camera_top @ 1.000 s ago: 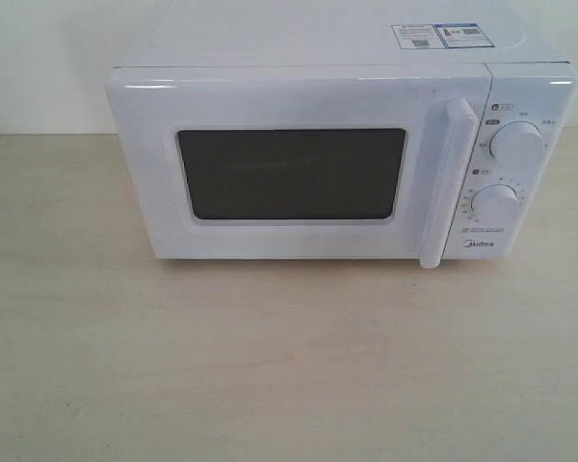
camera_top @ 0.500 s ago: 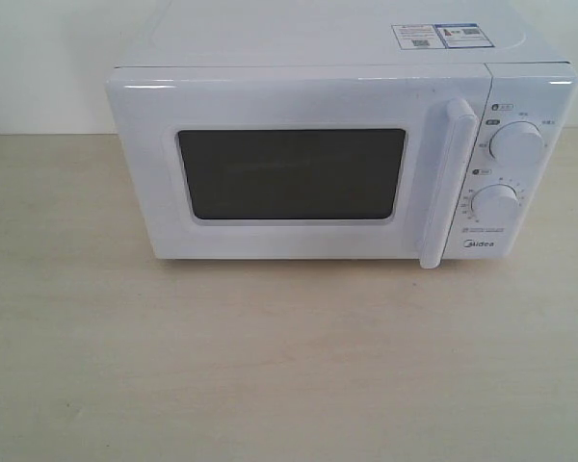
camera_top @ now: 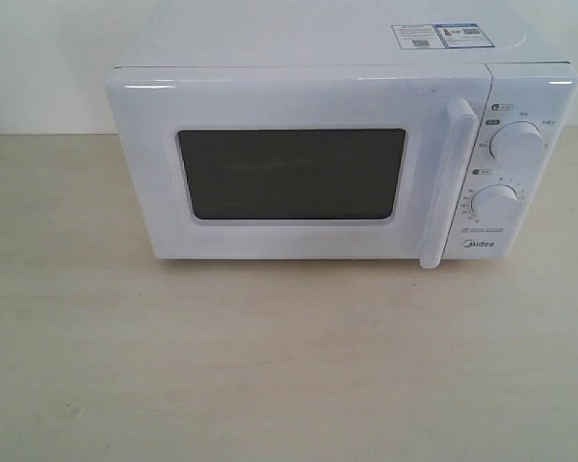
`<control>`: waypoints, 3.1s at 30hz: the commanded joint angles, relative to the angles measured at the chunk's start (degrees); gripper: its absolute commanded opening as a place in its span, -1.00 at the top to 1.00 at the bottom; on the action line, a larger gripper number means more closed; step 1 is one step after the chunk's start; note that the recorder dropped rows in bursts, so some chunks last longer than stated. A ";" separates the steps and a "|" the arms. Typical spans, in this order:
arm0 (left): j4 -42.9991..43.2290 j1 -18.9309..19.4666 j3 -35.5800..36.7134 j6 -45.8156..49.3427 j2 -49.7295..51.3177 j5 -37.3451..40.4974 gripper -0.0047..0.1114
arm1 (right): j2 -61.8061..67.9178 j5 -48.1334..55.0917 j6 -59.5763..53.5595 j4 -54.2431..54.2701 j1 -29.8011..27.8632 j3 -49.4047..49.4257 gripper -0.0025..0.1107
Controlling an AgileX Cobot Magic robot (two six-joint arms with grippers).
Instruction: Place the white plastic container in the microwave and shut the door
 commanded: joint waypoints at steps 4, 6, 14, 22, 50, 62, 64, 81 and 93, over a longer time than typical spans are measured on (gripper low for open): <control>0.20 0.27 0.19 0.15 -0.06 -0.08 0.84 | -1.19 3.82 3.92 -8.19 -0.20 4.17 0.96; 0.20 0.27 0.19 0.15 -0.06 -0.08 0.84 | -1.19 6.95 3.92 -9.18 -0.20 4.17 0.96; 0.20 0.27 0.19 0.15 -0.06 -0.08 0.84 | -1.19 15.91 3.92 -9.46 -0.20 4.17 0.96; 0.20 0.27 0.19 0.15 -0.06 -0.08 0.84 | -1.19 17.04 3.92 -9.86 -0.20 4.17 0.96; 0.20 0.27 0.19 0.15 -0.06 -0.08 0.84 | -1.19 17.57 -1.03 -10.59 -0.20 4.17 0.96; 0.20 0.27 0.19 0.15 -0.06 -0.08 0.84 | -1.19 17.57 -1.03 -10.59 -0.20 4.17 0.96; 0.20 0.27 0.19 0.15 -0.06 -0.08 0.84 | -1.19 17.57 -1.03 -10.59 -0.20 4.17 0.96; 0.20 0.27 0.19 0.15 -0.06 -0.08 0.84 | -1.19 17.57 -1.03 -10.59 -0.20 4.17 0.96; 0.20 0.27 0.19 0.15 -0.06 -0.08 0.84 | -1.19 17.57 -1.03 -10.59 -0.20 4.17 0.96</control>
